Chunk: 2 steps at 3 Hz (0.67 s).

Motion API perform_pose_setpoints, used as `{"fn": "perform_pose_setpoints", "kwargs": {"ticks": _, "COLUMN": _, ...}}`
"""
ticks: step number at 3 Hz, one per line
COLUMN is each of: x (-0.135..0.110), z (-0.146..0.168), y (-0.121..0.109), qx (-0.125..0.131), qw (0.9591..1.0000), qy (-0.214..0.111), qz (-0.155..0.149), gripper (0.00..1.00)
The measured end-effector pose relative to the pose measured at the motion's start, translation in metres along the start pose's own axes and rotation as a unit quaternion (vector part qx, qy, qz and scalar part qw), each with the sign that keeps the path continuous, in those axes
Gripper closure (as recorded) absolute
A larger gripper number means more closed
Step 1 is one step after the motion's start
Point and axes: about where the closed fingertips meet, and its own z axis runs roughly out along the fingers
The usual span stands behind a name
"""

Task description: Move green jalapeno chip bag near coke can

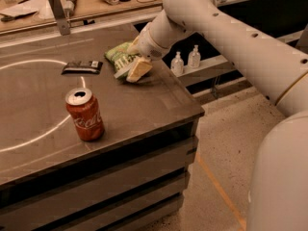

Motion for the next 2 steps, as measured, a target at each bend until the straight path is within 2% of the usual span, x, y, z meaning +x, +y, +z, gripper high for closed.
{"fn": "perform_pose_setpoints", "kwargs": {"ticks": 2, "x": 0.0091, "z": 0.0113, "y": -0.0032, "qx": 0.003, "qw": 0.9999, "qy": -0.013, "qz": 0.006, "gripper": 0.87}}
